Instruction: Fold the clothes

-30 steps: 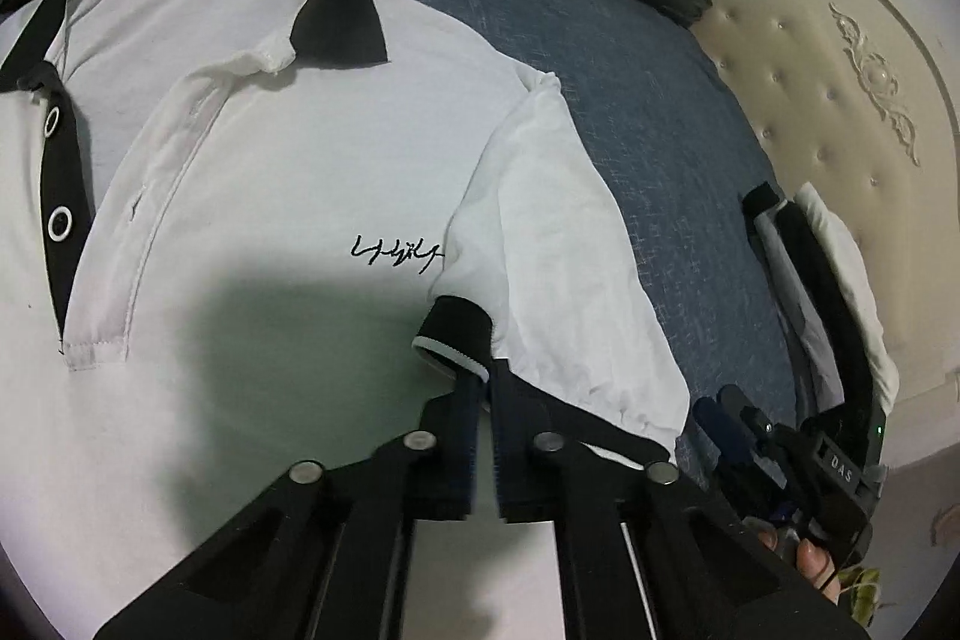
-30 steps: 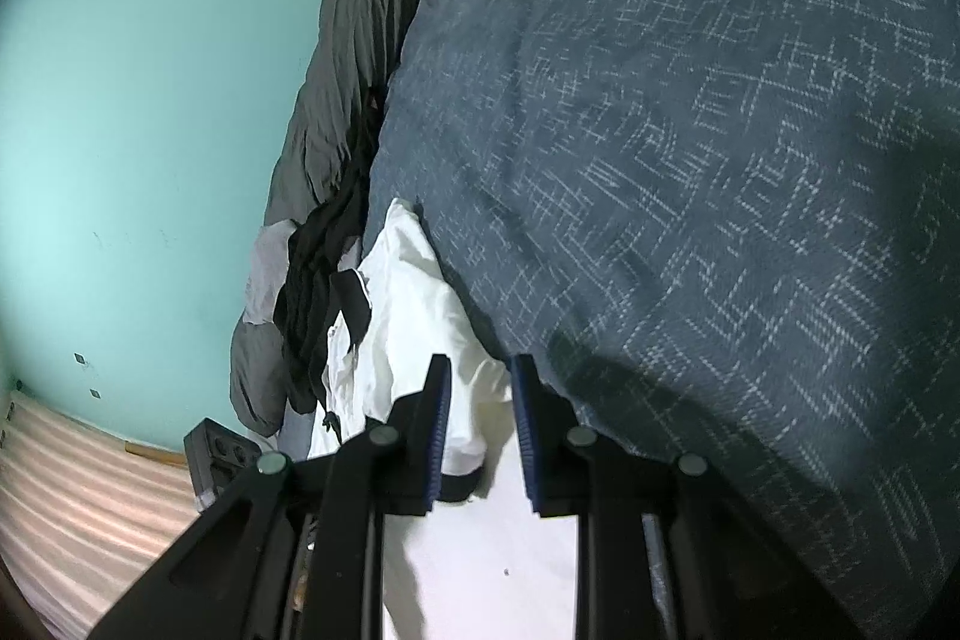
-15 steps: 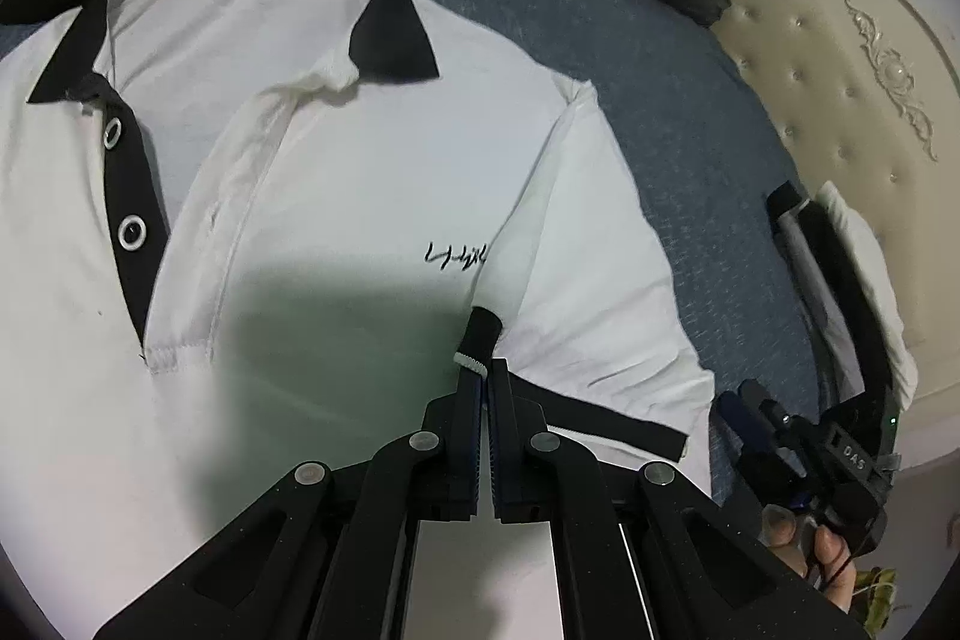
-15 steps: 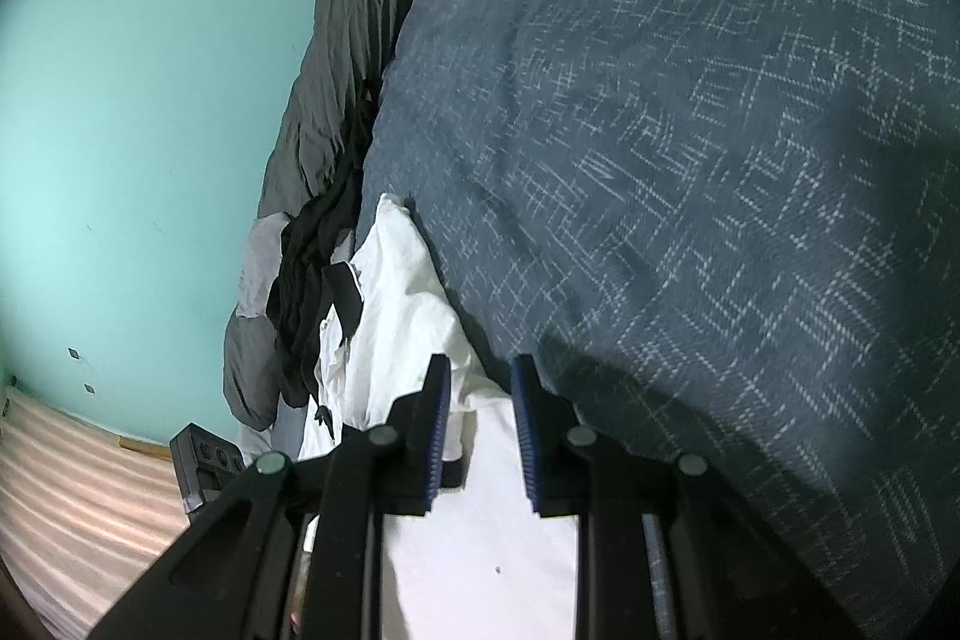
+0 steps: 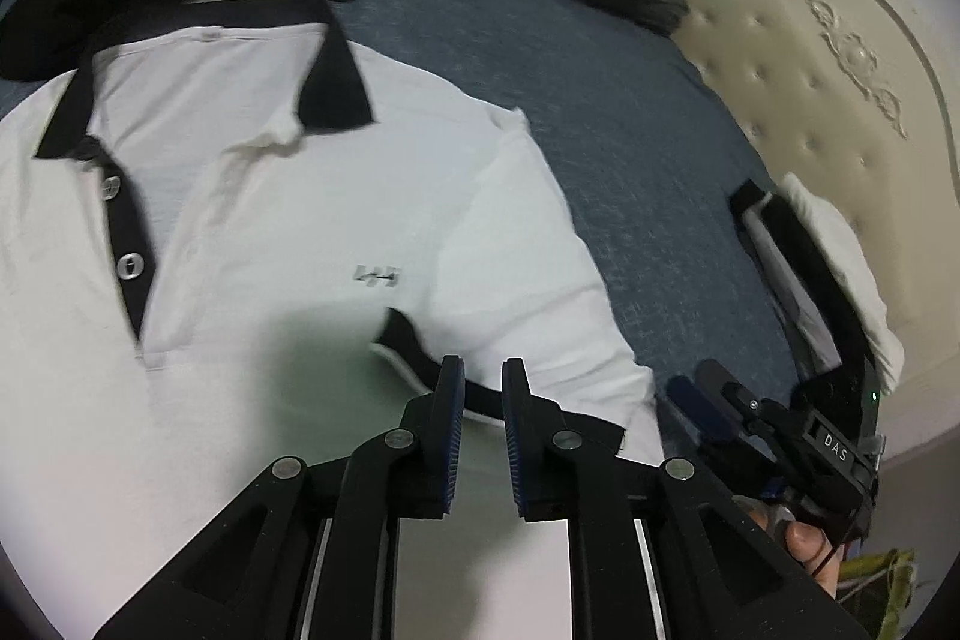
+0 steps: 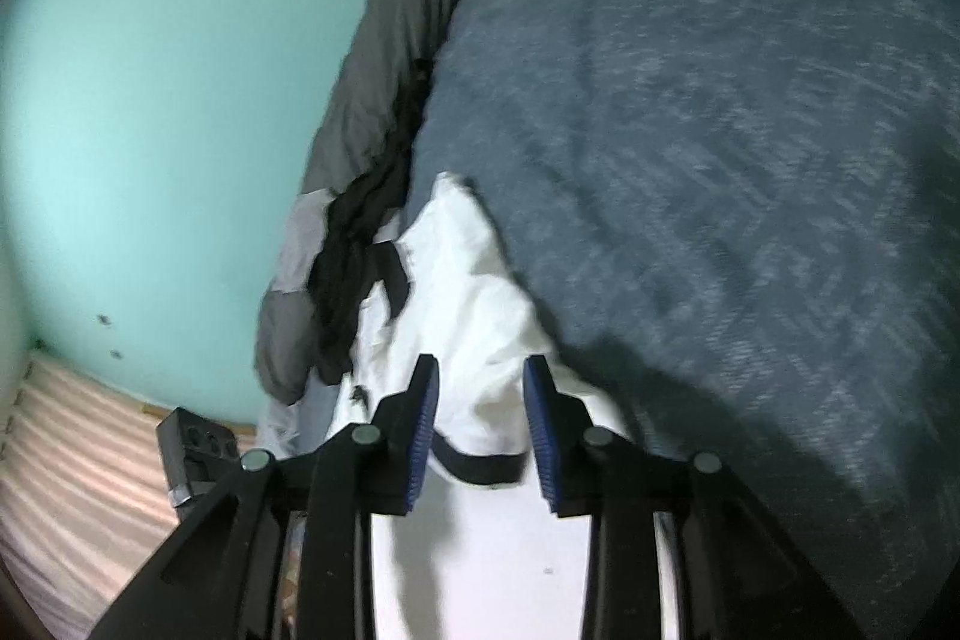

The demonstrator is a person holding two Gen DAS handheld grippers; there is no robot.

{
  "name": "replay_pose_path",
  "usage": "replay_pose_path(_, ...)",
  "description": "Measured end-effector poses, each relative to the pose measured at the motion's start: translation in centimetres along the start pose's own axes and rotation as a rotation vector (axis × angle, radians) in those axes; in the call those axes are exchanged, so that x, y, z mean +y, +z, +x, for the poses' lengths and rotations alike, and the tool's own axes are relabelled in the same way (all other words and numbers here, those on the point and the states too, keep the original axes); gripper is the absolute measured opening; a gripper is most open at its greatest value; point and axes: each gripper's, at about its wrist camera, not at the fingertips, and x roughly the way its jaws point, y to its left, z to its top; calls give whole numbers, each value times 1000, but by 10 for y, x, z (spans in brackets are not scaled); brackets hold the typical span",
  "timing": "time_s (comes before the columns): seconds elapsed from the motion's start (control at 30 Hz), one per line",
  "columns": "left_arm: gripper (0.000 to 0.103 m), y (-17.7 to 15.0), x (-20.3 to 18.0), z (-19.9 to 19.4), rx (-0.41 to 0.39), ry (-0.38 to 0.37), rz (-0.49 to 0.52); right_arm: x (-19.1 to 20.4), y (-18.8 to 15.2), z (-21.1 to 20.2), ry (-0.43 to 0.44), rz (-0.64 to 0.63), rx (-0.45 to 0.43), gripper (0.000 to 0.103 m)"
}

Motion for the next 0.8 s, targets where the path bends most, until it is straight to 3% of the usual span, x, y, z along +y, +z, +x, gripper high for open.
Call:
replay_pose_path(0.3, 14, 5, 26, 24, -2, 40, -59, -28, -3, 24, -16, 103, 92, 27)
replay_pose_path(0.47, 14, 2, 33, 19, -18, 35, -82, -10, -5, 22, -71, 46, 103, 29)
replay_pose_path(0.73, 22, -1, 38, -5, -56, 46, -87, 20, -10, 34, 25, -40, 119, 29)
replay_pose_path(0.8, 22, -2, 40, -11, -66, 48, -89, 18, -15, 43, -6, -37, 145, 29)
